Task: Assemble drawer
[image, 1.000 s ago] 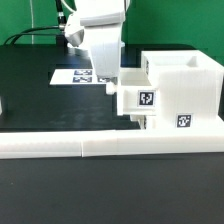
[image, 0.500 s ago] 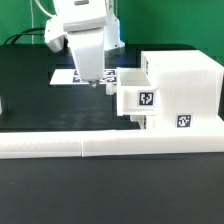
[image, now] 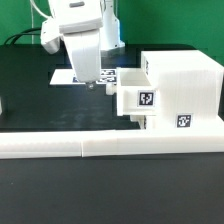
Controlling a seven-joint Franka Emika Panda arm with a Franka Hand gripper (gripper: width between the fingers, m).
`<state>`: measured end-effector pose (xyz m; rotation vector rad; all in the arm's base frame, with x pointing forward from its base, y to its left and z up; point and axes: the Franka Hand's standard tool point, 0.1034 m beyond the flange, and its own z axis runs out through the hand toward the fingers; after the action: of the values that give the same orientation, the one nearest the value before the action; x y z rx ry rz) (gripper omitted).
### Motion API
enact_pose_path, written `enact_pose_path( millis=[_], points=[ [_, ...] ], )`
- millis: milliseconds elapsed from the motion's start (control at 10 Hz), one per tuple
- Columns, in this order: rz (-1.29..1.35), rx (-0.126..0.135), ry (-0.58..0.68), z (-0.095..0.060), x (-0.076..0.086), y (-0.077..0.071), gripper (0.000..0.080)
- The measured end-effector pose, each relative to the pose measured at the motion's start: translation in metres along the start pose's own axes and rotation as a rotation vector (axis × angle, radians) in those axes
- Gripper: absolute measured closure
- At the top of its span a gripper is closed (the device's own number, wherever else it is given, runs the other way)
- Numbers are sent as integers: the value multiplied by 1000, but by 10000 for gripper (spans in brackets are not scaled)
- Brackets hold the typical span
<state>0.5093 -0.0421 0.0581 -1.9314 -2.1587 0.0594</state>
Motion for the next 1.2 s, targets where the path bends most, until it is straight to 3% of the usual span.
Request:
enact_pose_path(
  millis=[400, 600, 900, 1200],
  points=[
    [26, -33, 7, -15, 16, 30, 150],
    [99, -27, 9, -11, 29, 32, 150],
    [157, -34, 16, -3, 67, 41, 150],
    [158, -31, 14, -2, 67, 40, 150]
  ],
)
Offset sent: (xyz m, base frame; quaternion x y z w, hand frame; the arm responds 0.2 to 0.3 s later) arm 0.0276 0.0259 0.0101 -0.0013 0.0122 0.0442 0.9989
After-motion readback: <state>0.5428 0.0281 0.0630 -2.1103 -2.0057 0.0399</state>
